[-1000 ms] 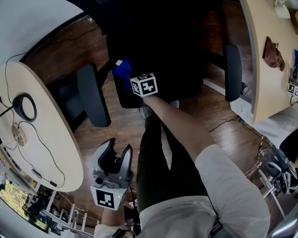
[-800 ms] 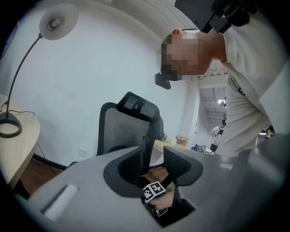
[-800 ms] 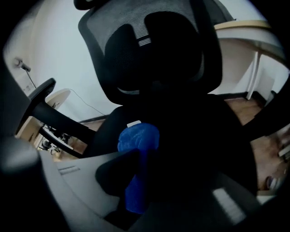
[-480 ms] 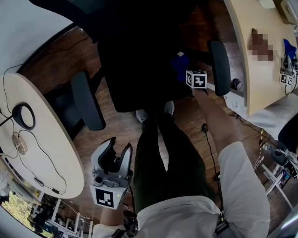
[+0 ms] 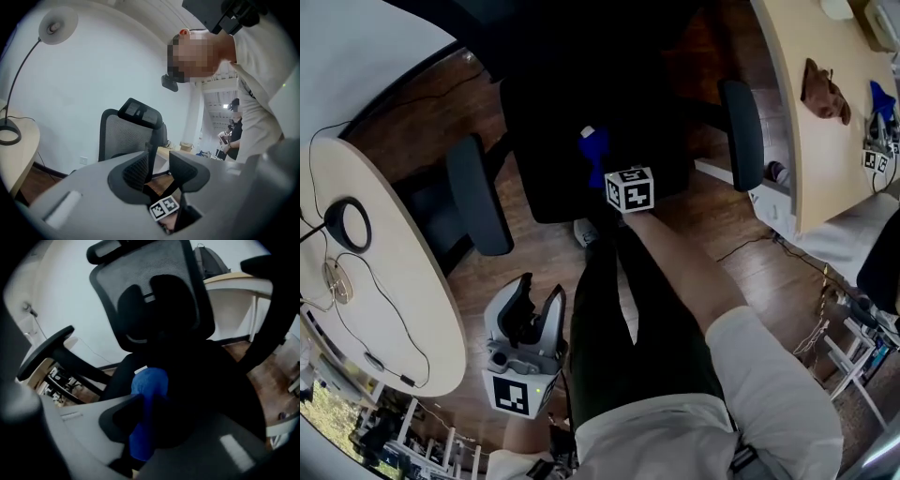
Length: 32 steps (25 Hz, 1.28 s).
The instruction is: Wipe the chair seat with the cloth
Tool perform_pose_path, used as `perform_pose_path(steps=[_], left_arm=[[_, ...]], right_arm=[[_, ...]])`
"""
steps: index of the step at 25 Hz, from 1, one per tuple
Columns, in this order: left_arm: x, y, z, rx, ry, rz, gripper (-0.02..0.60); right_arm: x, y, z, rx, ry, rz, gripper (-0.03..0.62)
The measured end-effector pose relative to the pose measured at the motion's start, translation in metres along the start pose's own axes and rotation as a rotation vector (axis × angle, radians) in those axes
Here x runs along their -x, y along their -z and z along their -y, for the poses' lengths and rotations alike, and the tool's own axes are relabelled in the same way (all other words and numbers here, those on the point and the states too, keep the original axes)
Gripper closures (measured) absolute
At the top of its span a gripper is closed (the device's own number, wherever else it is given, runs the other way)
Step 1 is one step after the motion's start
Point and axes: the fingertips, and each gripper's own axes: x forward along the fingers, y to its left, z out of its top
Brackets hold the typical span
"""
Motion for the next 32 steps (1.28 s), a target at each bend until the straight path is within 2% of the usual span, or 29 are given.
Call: perform_pose_path(steps=[3,5,7,10,13,16,21,24,26,29,31,32], left_arm=[[0.007,-0.003,-0.003,0.001,-0.025,0.007,0.345],[0.015,-0.002,-0.006,0.003,-0.045,0.006,0.345],[0.025,0.001,-0.011,-0.003,-0.062,-0.005,0.345],[0.04,0.006,-0.019,-0.012,-0.082,-0.023,0.345],[0.046,0.002,-0.024,-0.005,-0.1,-0.014,0.345],[0.042,-0.005,-0.024,0.009,-0.103,0.006,0.345],[0.023,-0.018,-0.009,0.018,-0.068,0.03,0.345],[0.016,-0.023,0.005,0.012,-0.043,0.031,0.345],[0.015,-0.024,0.008,0.006,-0.033,0.027,0.345],[0.013,-0.04,0.02,-0.006,-0.025,0.007,0.345],[0.003,-0.072,0.037,-0.03,-0.019,-0.035,0.345],[-0.007,-0.099,0.044,-0.053,-0.01,-0.058,0.345]], right_arm=[[-0.031,0.036,-0.094,0.022,-0.087,-0.054,0.528],[-0.048,0.055,-0.134,0.029,-0.107,-0.075,0.526],[-0.062,0.069,-0.156,0.056,-0.111,-0.082,0.526],[-0.07,0.084,-0.161,0.09,-0.104,-0.094,0.525],[-0.063,0.089,-0.13,0.11,-0.062,-0.086,0.526],[-0.042,0.09,-0.073,0.114,0.005,-0.097,0.528],[0.018,0.085,0.061,0.133,0.156,-0.127,0.529],[0.064,0.089,0.145,0.144,0.274,-0.152,0.53],[0.088,0.091,0.184,0.14,0.35,-0.164,0.53],[0.117,0.084,0.188,0.107,0.367,-0.151,0.53],[0.158,0.062,0.152,0.1,0.323,-0.116,0.53],[0.185,0.035,0.121,0.088,0.294,-0.08,0.53]])
